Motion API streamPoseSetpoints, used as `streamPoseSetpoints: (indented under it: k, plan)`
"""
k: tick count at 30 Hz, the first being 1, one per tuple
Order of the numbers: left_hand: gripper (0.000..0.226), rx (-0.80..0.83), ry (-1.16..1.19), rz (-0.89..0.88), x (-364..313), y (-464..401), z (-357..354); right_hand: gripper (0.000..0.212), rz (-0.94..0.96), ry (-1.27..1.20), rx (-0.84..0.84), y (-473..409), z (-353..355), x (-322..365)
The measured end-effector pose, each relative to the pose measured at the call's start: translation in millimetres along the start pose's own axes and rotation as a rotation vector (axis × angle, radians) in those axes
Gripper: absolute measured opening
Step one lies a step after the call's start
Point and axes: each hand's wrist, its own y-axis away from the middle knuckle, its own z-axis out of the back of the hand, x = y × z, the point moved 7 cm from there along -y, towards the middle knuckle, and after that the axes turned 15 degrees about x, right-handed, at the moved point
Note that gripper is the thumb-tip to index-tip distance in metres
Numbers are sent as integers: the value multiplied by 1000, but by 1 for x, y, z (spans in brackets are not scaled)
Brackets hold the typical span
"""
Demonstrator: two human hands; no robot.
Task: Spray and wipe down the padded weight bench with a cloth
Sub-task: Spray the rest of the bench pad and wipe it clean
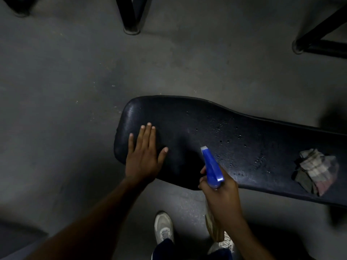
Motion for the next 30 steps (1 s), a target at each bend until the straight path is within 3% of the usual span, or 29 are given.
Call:
streamPoseSetpoints:
  k: [10, 15, 17, 20, 24, 26, 30]
  plan:
    - [84, 54, 65, 5, 19, -6, -3, 49, -30, -3, 34, -11, -45, 11]
    - [83, 41, 103, 0, 19, -5, -6, 34, -19, 11, 96, -24, -58, 19]
    - [75, -15, 241, 7, 26, -3, -2, 36, -14, 49, 133, -27, -63, 20]
    - [67, -104, 536, 94, 39, -3, 6, 20, -33, 78, 183, -27, -72, 16]
    - [68, -152, 807, 184, 47, -4, 14, 42, -190, 105, 240, -12, -83, -6]
    - [66, -135, 877, 195, 48, -2, 16, 47, -230, 97, 253, -1, -84, -14]
    - [60, -72, 901, 217, 45, 0, 16, 35, -266, 76, 231, 22, -76, -28]
